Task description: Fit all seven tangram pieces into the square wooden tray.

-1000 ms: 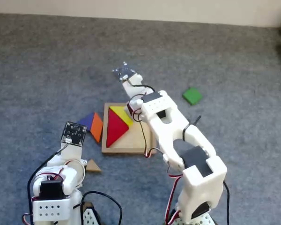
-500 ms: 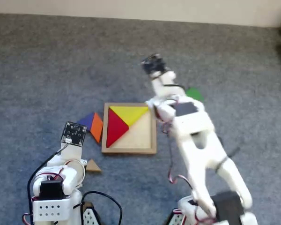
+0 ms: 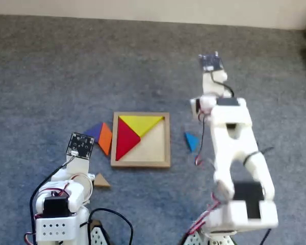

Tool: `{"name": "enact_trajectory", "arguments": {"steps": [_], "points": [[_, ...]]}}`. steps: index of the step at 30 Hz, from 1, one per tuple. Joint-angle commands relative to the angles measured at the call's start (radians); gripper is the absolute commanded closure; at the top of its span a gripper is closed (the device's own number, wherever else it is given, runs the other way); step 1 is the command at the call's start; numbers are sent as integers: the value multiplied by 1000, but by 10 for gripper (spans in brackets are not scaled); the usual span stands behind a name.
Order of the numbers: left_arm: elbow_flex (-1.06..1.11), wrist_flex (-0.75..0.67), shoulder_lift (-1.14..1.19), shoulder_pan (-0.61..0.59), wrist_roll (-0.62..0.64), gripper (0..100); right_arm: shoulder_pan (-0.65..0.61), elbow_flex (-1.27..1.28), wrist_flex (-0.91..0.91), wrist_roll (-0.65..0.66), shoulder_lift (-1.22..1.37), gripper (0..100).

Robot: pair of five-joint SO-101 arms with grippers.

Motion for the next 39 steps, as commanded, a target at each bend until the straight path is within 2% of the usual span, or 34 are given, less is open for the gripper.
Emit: {"name": "enact_trajectory", "arguments": {"steps": [1,10,15,20,25,27,33,39], "points": [[19,6,-48,15,8,994,16,-401,208,35,194,602],[19,6,-48,15,8,994,15,-1030,559,224,644,602],[19,6,-48,15,8,994,16,-1319,740,264,848,602],[19,6,-48,15,8,994,21,-1537,846,301,1030,602],[19,6,-48,15,8,994,33,-1685,869,341,1178,603],[19,6,-48,15,8,994,39,-1727,869,358,1221,636],[19,6,-48,15,8,994,39,-1787,914,417,1262,882],[19,6,-48,15,8,994,41,-1890,977,463,1262,918]]}}
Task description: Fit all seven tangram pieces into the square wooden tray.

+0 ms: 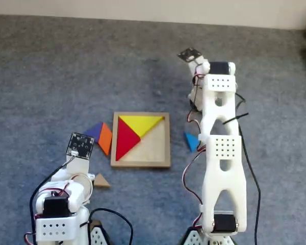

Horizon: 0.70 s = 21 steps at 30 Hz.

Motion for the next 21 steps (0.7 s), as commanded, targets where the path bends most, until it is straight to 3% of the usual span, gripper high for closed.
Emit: {"name": "enact_trajectory", "arguments": {"steps": [1,12,21], "points": [[19,6,-48,15,8,994,19,-85,38,28,-8,918],[19,6,-48,15,8,994,21,-120,42,-71,-91,919],[19,6,-48,15,8,994,-15,255,42,-115,-386,919]]}}
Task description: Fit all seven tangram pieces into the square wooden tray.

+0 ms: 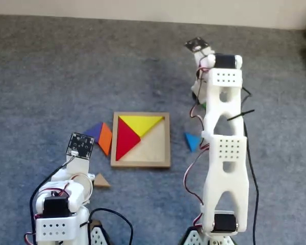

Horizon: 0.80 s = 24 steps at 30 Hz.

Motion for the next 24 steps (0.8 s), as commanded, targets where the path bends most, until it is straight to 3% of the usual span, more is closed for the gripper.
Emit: {"name": "enact_trajectory", "arguments": {"steps": [1,13,24], "points": [[19,6,-48,15,8,994,-36,220,22,-17,-257,919],[19,6,-48,15,8,994,-243,811,16,-28,-641,919],[19,6,-48,15,8,994,-438,908,1,-222,-665,919]]}}
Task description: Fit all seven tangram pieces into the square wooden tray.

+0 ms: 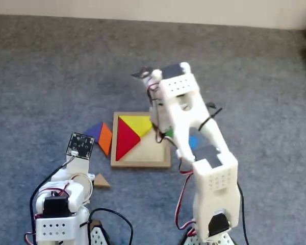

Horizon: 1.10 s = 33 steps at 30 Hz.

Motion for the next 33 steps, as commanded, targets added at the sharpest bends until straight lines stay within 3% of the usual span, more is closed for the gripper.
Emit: {"name": "enact_trajectory", "arguments": {"steps": [1,10,26,33], "points": [[19,6,-48,15,8,994,-77,-7,-1,-77,-74,919],[19,6,-48,15,8,994,-188,176,-133,-118,-81,919],[19,6,-48,15,8,994,-213,237,-275,-133,-81,913],[19,6,-48,15,8,994,-260,237,-266,-132,-81,812]]}}
